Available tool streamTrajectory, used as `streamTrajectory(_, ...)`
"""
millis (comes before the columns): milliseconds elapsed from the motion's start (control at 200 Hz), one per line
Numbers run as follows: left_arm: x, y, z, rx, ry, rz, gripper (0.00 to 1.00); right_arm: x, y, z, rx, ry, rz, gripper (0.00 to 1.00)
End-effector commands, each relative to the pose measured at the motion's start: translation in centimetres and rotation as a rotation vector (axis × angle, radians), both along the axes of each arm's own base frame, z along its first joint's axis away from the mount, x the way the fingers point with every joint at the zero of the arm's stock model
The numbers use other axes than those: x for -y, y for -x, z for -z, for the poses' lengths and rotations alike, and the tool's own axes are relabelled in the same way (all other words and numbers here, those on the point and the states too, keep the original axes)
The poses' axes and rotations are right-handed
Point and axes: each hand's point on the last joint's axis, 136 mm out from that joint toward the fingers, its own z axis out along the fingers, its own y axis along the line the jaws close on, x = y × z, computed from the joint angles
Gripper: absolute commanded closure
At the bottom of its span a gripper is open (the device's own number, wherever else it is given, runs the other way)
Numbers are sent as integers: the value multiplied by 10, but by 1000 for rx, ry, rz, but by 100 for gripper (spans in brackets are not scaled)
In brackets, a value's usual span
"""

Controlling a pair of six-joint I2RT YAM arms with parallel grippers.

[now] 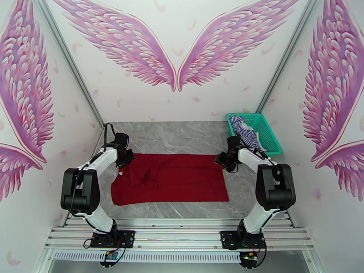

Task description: Fold and stack the mixed laundry pile

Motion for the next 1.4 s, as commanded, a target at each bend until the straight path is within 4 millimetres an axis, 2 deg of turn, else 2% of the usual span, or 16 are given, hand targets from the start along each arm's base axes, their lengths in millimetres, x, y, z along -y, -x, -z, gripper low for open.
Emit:
streamTrajectory(0,2,14,3,-19,28,5,69,-7,-5,2,18,-59,16,45)
streamTrajectory(175,10,20,21,-26,78,-3,54,-10,-6,3,18,-70,15,45)
streamTrajectory(395,5,24,40,-78,46,0,50,-9,-6,6,9,-70,17,45)
streamTrajectory(625,10,27,55,-127,61,-9,47,-9,-8,8,10,-71,23,45)
streamTrajectory(765,17,27,56,-136,72,-4,54,-9,-8,8,9,-68,20,45)
streamTrajectory(850,22,28,55,-128,83,0,67,-8,-7,8,8,-60,21,45)
streamTrajectory(935,23,28,52,-113,82,-3,85,-5,-7,7,10,-44,26,46)
streamTrajectory(1030,22,26,44,-94,78,-6,97,-2,-8,7,6,-24,32,46)
streamTrajectory(1084,22,25,40,-90,74,0,100,-2,-7,9,0,-14,30,47)
streamTrajectory(1234,21,20,25,-68,66,17,100,1,-8,18,-10,20,43,54)
streamTrajectory(1314,21,18,17,-48,69,20,100,1,-13,22,-9,23,51,62)
streamTrajectory(1394,21,16,10,-25,78,20,100,3,-17,22,2,39,52,75)
